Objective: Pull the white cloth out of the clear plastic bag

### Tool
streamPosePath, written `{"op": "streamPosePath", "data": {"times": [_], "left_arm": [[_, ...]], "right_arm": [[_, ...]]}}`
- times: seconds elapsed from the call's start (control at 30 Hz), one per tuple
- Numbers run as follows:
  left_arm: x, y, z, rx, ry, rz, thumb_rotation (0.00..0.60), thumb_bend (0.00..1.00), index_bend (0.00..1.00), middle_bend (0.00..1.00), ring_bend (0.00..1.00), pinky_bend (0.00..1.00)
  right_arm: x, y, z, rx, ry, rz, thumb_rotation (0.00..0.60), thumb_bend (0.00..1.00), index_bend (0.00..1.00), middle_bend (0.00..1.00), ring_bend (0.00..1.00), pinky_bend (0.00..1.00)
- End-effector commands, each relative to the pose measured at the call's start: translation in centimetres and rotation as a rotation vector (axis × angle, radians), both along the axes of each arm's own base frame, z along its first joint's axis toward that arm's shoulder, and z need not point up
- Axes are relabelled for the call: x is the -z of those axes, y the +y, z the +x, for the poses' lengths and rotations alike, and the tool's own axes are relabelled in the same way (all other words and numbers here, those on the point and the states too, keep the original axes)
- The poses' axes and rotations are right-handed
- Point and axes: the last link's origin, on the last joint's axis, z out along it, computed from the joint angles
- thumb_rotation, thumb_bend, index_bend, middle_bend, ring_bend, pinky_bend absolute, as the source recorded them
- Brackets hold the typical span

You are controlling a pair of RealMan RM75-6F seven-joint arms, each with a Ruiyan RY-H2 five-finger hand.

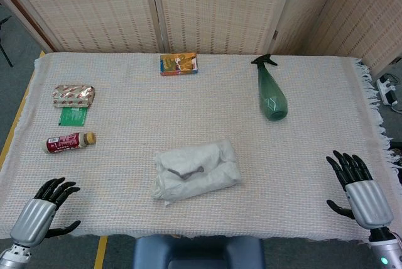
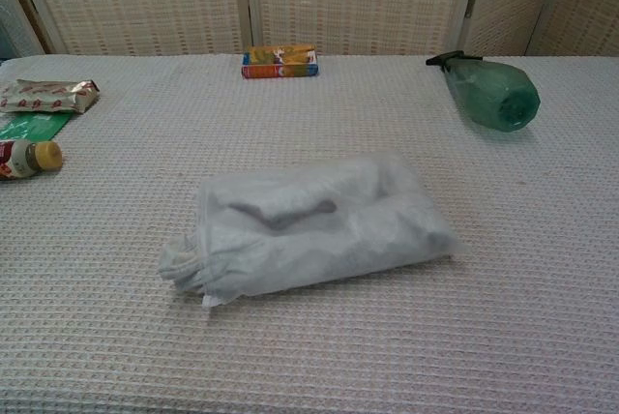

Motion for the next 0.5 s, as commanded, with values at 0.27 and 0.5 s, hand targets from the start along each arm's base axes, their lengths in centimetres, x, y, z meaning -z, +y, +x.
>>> {"op": "streamPosePath", "data": {"times": [0.27, 0.5], "left_arm": [[3.4, -1.4, 1.4, 0.079, -0.135, -0.159, 0.48, 0.2, 0.24, 0.28, 0.16, 0.31], [10.0, -1.2, 3.7, 0.252, -0.258, -0.139, 0.568, 0.2, 0.27, 0.93, 0.91, 0.98]], "right_arm": [[0.2, 0.2, 0.1, -0.007, 0.004, 0.013, 0.6, 0.09, 0.02, 0.0, 0.0, 0.0], [1.2, 0.2, 0.4, -0.009, 0.009, 0.05, 0.6, 0.09, 0.02, 0.0, 0.0, 0.0]]}}
